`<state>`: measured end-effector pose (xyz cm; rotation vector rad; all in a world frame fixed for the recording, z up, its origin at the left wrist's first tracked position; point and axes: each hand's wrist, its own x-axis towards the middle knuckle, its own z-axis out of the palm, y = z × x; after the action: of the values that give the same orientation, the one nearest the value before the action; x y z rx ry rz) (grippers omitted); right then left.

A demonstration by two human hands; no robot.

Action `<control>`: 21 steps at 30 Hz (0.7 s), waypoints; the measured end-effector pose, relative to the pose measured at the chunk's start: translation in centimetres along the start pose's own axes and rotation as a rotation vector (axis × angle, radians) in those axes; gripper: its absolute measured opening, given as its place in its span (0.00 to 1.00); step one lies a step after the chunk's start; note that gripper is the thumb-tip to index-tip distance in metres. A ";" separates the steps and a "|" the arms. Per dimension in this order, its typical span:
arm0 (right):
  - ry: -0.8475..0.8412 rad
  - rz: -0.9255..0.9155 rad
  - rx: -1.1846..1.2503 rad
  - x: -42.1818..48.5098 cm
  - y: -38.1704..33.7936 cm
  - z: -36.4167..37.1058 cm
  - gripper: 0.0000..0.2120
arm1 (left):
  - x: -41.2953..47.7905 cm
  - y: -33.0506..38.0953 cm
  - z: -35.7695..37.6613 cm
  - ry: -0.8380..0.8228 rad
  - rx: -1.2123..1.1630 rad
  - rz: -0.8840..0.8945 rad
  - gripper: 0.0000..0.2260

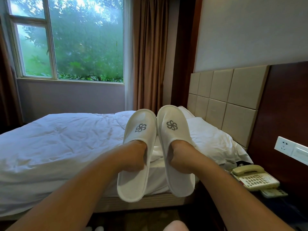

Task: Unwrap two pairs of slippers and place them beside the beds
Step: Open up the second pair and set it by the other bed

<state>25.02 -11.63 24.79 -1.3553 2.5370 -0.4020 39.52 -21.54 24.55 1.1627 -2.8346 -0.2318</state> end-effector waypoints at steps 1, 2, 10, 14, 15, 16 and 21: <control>-0.018 0.039 0.023 0.2 -0.2 -0.1 0.24 | 0.0 0.1 0.0 -0.007 0.024 -0.002 0.18; -0.021 0.068 0.073 0.4 -0.4 -0.2 0.24 | 0.0 0.1 0.1 -0.006 0.043 -0.004 0.17; 0.097 0.085 0.198 0.9 -0.9 1.8 0.28 | 0.9 1.0 1.4 0.119 -0.006 -0.099 0.21; 0.084 0.111 0.148 1.5 -0.5 2.0 0.30 | 0.6 0.7 1.8 0.208 -0.124 -0.069 0.20; 0.092 0.100 0.126 1.5 -0.5 2.1 0.29 | 0.6 0.7 1.8 0.217 -0.145 -0.060 0.20; 0.115 0.078 0.121 1.5 -0.4 2.3 0.28 | 0.6 0.7 1.8 0.221 -0.154 -0.053 0.20; 0.293 -0.012 0.224 1.3 -0.5 3.1 0.22 | 0.5 1.0 1.6 0.228 -0.147 0.005 0.21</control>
<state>25.74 -13.37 21.94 -1.3092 2.6089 -0.9193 38.33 -21.03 23.15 1.0775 -2.5761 -0.2826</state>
